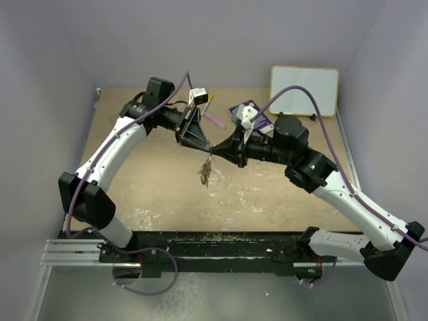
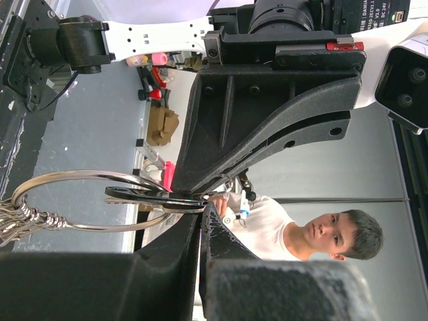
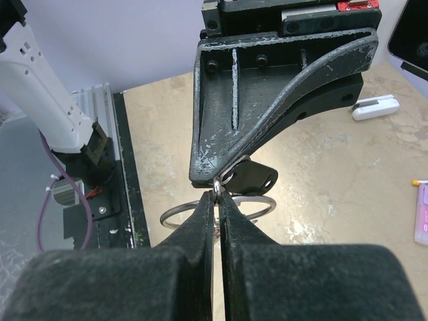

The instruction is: Put the keys on the keyring

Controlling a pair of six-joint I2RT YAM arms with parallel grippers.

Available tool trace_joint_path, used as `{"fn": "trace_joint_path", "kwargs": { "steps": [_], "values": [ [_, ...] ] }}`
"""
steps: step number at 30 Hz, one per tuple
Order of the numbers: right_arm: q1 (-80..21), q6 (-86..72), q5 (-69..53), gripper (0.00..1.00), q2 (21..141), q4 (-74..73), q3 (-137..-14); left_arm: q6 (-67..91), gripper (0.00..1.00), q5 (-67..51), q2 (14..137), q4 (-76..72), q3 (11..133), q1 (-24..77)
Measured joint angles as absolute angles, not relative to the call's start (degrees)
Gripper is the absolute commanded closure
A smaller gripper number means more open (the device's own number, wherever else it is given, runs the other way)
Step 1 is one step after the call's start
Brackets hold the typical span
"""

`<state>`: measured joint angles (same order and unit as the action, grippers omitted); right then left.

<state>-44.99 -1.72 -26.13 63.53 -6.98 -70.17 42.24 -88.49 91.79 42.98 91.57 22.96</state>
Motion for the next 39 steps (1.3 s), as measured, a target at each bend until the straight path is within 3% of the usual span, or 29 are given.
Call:
{"fn": "trace_joint_path", "kwargs": {
  "steps": [39],
  "values": [
    [-44.9,-1.1,-28.3,1.0,64.1,-7.5,-71.6,42.2,0.96,-89.5,91.1,43.1,91.2,24.1]
  ]
}}
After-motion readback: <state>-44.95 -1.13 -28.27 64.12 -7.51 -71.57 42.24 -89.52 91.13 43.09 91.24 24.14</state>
